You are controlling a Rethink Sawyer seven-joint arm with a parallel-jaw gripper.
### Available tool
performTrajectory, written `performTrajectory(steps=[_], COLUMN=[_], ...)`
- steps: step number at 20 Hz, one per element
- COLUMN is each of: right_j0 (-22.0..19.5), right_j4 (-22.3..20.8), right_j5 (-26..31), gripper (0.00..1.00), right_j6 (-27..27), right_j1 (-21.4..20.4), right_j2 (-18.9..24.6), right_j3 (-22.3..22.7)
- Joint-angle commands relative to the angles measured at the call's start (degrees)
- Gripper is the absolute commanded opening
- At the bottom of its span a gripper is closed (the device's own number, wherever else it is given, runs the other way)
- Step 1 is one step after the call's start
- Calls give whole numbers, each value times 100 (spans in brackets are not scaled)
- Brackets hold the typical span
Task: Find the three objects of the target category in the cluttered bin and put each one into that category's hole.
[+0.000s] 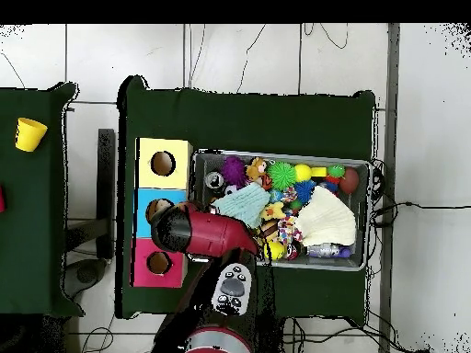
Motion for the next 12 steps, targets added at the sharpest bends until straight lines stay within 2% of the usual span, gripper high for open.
performTrajectory(steps=[1, 6, 12], right_j0=[81, 54, -150], right_j4=[-156, -142, -179], right_j5=[-296, -351, -493], gripper=[100, 100, 100], right_j6=[1141, 1119, 974], right_j1=[1082, 1156, 1156], right_j2=[-224, -263, -70], right_j3=[-91, -61, 20])
